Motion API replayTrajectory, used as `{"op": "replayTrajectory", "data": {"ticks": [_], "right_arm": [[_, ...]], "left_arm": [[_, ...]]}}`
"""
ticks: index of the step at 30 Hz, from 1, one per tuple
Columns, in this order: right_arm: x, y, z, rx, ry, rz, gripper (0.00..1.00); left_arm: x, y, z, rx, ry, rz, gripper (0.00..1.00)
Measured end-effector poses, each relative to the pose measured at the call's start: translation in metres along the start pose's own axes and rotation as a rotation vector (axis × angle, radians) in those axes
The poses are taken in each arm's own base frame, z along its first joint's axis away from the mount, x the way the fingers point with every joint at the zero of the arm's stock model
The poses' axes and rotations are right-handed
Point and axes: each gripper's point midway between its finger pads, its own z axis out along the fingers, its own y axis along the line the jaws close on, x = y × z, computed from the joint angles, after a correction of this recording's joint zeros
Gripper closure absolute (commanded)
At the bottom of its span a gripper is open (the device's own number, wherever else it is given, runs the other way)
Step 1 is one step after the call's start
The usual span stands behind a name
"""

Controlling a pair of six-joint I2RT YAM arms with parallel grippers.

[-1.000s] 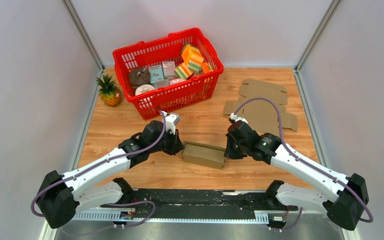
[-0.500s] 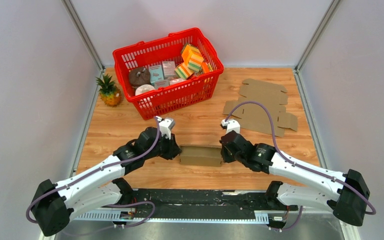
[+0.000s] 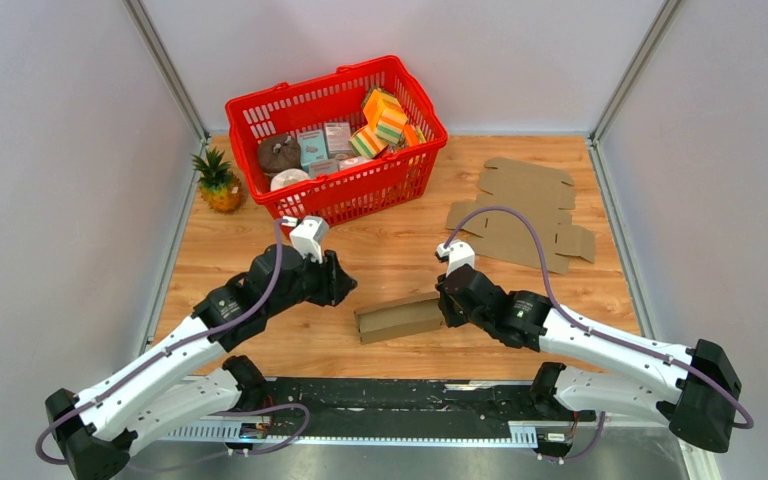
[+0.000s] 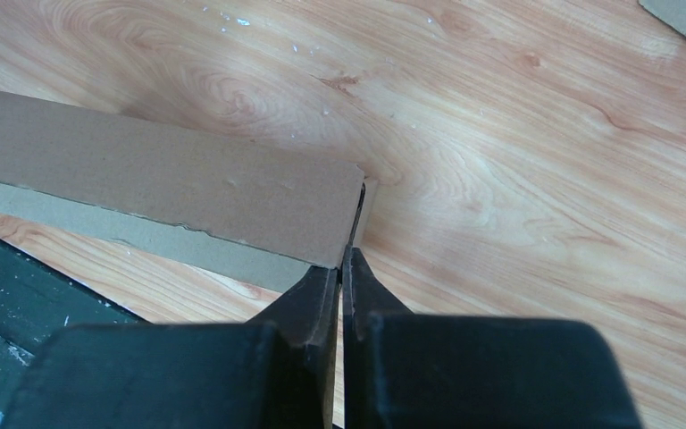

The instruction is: Fold the paper box

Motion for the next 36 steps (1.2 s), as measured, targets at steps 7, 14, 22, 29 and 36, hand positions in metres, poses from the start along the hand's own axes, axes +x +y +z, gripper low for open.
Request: {"op": "replayTrajectory", "data": {"ticks": [7,14,22,29,36], "right_arm": [[-0.002,0.001,0.001,-0.003,-0.008,-0.004,0.9],[0.0,0.0,0.004,0.009,-0.001,0.002,0.89],[-0.001,0.002,0.009,0.018,-0.002,0.032,0.59],[0.011,0.009,-0.002,0.005,0.123,0.047,0.19],[0.009,0.012,-0.042,-0.087,0.197,0.09,0.1]], "left_arm": [[0.018,0.007,0.021,-0.046,0.09,-0.023,0.78],[0.051,-0.004,0.033,0.079,0.137,-0.081,0.82],[0.067,-0.008,0.032,0.168,0.096,-0.136,0.86],[0.07,-0.01,0.033,0.185,0.094,-0.149,0.84],[0.069,0.002,0.028,0.089,0.123,-0.129,0.59]]}}
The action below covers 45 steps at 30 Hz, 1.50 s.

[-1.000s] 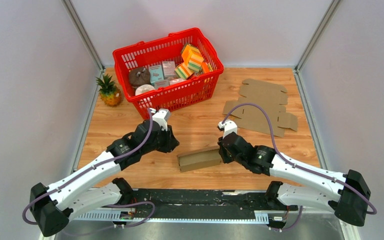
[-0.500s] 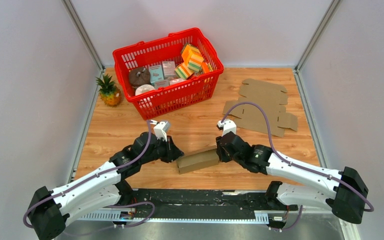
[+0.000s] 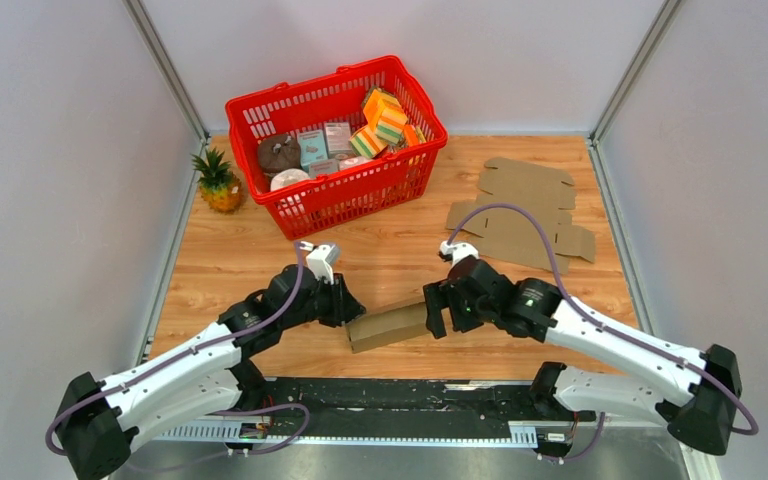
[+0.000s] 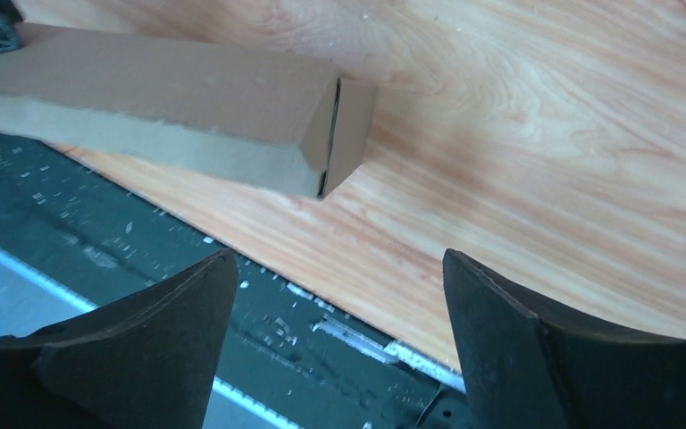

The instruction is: Fold the paper box

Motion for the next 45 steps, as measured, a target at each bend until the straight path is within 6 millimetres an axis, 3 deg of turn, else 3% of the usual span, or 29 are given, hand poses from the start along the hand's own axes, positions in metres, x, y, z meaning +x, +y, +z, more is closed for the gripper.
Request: {"op": "replayTrajectory", "data": {"ticks": [2,4,7,9,11,13,17,20,29,37,41,45], "right_arm": [[-0.009,0.003,-0.013,-0.049,-0.019,0.05,0.12],[-0.024,0.006,-0.024,-0.102,-0.036,0.13,0.21],[-0.05,0.006,-0.03,-0.18,-0.032,0.293,0.31],[-0.065,0.004,-0.027,-0.231,-0.014,0.392,0.33],[-0.074,0.002,-0.019,-0.273,0.033,0.475,0.34],[-0.074,0.002,-0.011,-0.303,0.087,0.521,0.43],[-0.073,0.009,0.001,-0.37,0.171,0.567,0.53],[-0.074,0.015,0.008,-0.414,0.204,0.577,0.57],[-0.063,0.016,0.014,-0.44,0.237,0.575,0.56],[-0.051,0.01,0.024,-0.42,0.269,0.564,0.56],[-0.051,0.01,0.024,-0.422,0.266,0.551,0.56],[-0.049,0.009,0.027,-0.418,0.275,0.554,0.56]], "left_arm": [[-0.012,0.001,-0.011,-0.062,-0.002,-0.004,0.46],[-0.031,-0.003,-0.027,-0.12,-0.032,-0.025,0.33],[-0.058,-0.014,-0.054,-0.144,-0.092,-0.096,0.29],[-0.064,-0.014,-0.065,-0.139,-0.107,-0.184,0.29],[-0.06,-0.007,-0.071,-0.148,-0.091,-0.28,0.31],[-0.05,0.0,-0.069,-0.158,-0.059,-0.379,0.35],[-0.015,0.01,-0.054,-0.154,0.026,-0.568,0.44],[0.001,0.014,-0.046,-0.155,0.068,-0.658,0.46],[-0.008,-0.002,-0.042,-0.08,0.067,-0.753,0.56],[0.002,0.002,-0.043,-0.11,0.101,-0.766,0.56],[0.009,0.007,-0.043,-0.14,0.122,-0.763,0.48],[0.014,0.011,-0.046,-0.166,0.135,-0.756,0.51]]}}
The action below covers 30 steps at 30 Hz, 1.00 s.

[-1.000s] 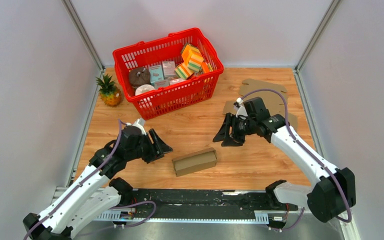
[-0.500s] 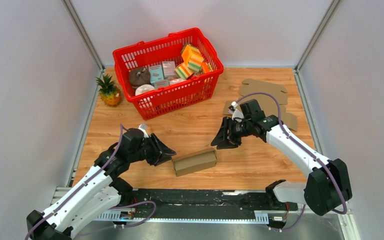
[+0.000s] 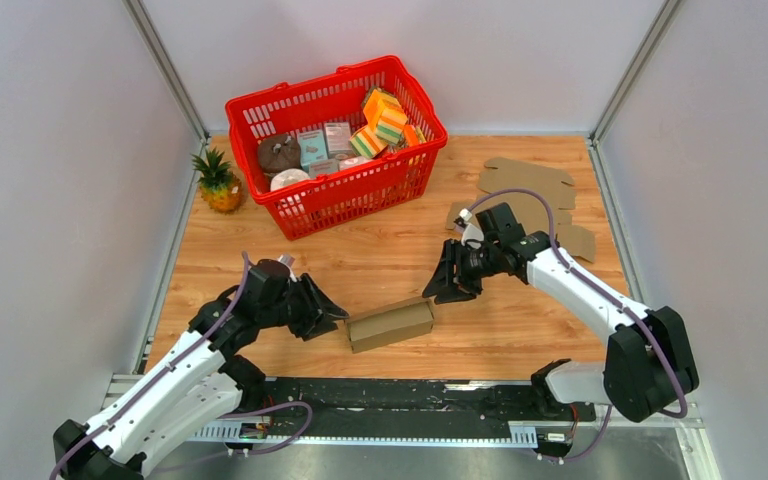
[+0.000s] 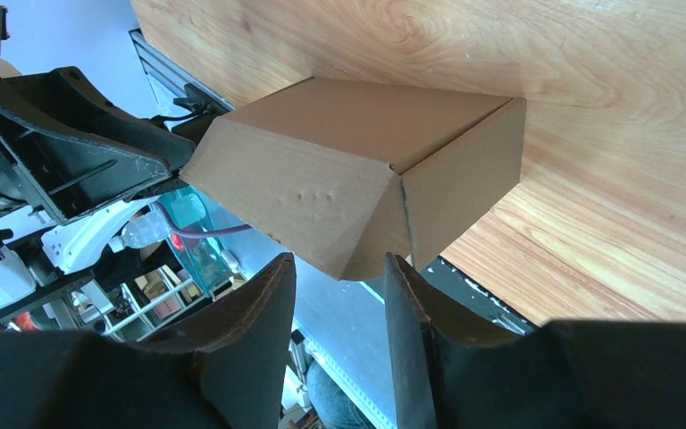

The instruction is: Fold the paper box

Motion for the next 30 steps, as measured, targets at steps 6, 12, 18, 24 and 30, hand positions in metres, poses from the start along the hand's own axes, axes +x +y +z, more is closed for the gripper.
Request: {"op": "replayTrajectory", "data": {"ticks": [6,12,18,24,30], "right_arm": [[0.0,-0.006,0.006,0.008,0.012,0.011,0.57],[0.0,-0.006,0.01,0.009,0.021,0.008,0.62],[0.002,-0.006,0.013,0.008,0.027,-0.001,0.64],[0.008,-0.014,0.018,0.018,0.035,0.001,0.71],[0.013,-0.023,0.022,0.028,0.028,-0.008,0.69]], "left_arm": [[0.001,-0.006,-0.001,0.027,0.006,0.003,0.59],[0.002,-0.008,0.004,0.025,0.031,0.002,0.67],[0.004,-0.008,0.005,0.031,0.042,0.012,0.78],[0.011,0.003,0.011,0.001,0.074,0.037,0.87],[0.024,0.019,0.02,-0.025,0.116,0.079,0.9]]}}
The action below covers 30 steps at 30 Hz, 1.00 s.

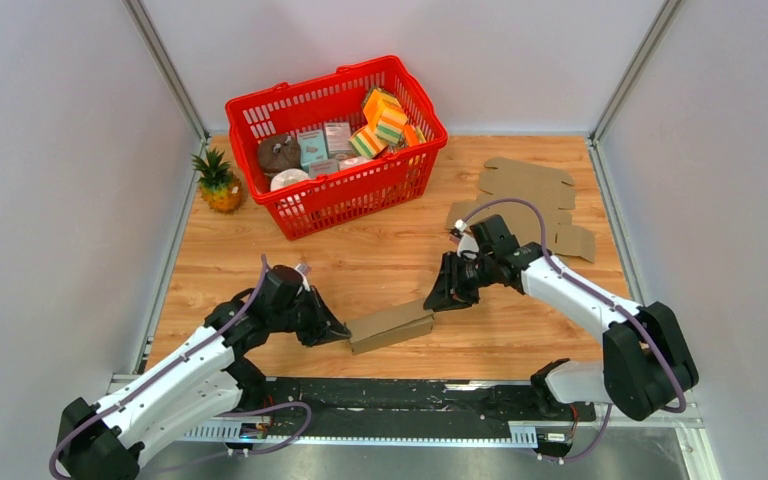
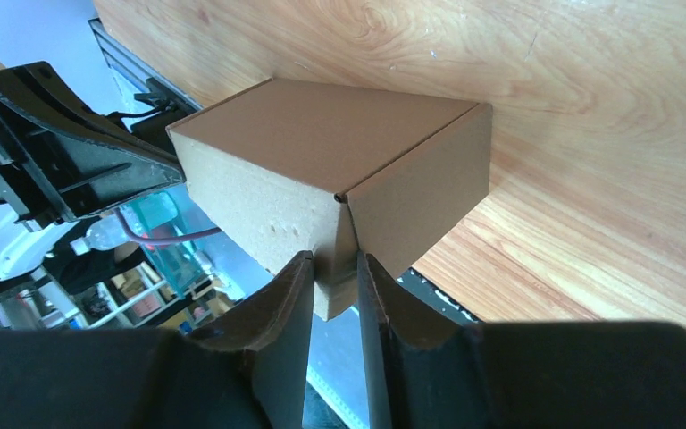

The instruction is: Fold the paper box

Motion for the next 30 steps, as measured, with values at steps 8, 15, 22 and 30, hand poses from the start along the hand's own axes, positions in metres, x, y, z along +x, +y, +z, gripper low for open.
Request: {"op": "replayTrajectory", "data": {"ticks": [8,15,22,30], "right_arm": [[0.003,0.004,0.001,-0.014,-0.028,-0.174,0.43],[-0.004,0.002,-0.009,-0.009,-0.08,-0.276,0.35],[-0.007,-0.001,-0.011,-0.08,-0.084,-0.285,0.45],[0.006,-0.005,0.002,-0.169,-0.042,-0.271,0.59]], "left_arm": [[-0.007,0.0,-0.006,0.047,-0.075,0.131,0.53],[-0.02,-0.006,-0.023,0.095,-0.194,0.247,0.37],[-0.017,-0.006,-0.006,0.131,-0.158,0.267,0.42],[-0.012,0.005,0.01,0.135,-0.118,0.262,0.64]]}}
